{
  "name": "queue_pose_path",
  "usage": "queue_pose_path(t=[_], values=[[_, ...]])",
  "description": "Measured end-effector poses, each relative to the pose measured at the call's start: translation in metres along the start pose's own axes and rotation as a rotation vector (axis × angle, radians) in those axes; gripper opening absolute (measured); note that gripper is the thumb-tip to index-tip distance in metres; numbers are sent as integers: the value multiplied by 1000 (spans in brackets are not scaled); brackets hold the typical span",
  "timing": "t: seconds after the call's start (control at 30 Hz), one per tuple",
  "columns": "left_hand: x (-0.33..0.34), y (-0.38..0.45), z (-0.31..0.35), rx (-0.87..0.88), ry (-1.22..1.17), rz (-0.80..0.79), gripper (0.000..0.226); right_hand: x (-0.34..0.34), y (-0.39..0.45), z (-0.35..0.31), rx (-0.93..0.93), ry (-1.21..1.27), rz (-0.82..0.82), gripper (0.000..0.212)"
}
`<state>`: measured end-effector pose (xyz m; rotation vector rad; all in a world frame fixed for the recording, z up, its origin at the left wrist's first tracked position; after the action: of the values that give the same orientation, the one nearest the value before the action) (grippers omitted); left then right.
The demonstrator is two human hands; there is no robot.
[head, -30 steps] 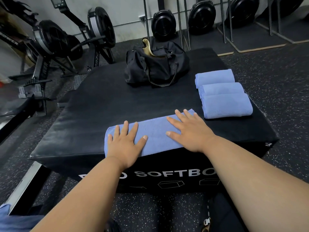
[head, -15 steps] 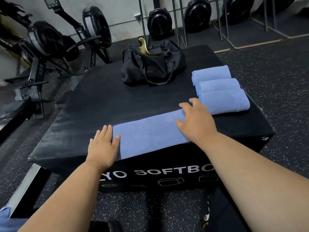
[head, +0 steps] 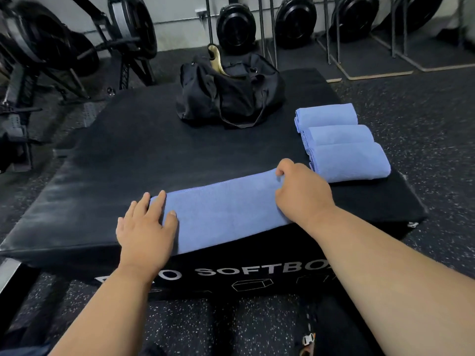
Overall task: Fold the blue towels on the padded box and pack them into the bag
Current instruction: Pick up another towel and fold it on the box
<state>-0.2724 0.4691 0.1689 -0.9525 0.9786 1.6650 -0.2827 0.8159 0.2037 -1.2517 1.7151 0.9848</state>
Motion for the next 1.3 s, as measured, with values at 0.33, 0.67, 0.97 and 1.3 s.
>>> queue_pose_path(t=[0.33, 0.67, 0.97, 1.3], values=[[-17, 7, -10, 195, -311, -51, 41, 9, 102, -84, -417, -240, 351, 25], [-23, 39, -32, 222, -386, -47, 15, 58, 88, -136, -319, 56, 67, 42], [-9, 80, -27, 179, -453, -184, 20, 107, 37, -138, -400, -89, -229, 82], [6, 93, -12, 400, -393, -302, 47, 95, 2, -137, -400, 69, -55, 67]])
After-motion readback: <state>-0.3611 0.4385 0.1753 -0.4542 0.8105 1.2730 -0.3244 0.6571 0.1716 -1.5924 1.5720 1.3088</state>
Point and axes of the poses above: each hand's wrist, its own y-axis towards the middle knuckle, its own x-axis out of the palm, z = x × y, the point moved 9 cm from there along y, towards the middle knuckle, and after that the axes turned 6 degrees about z, right-handed, at the moved point
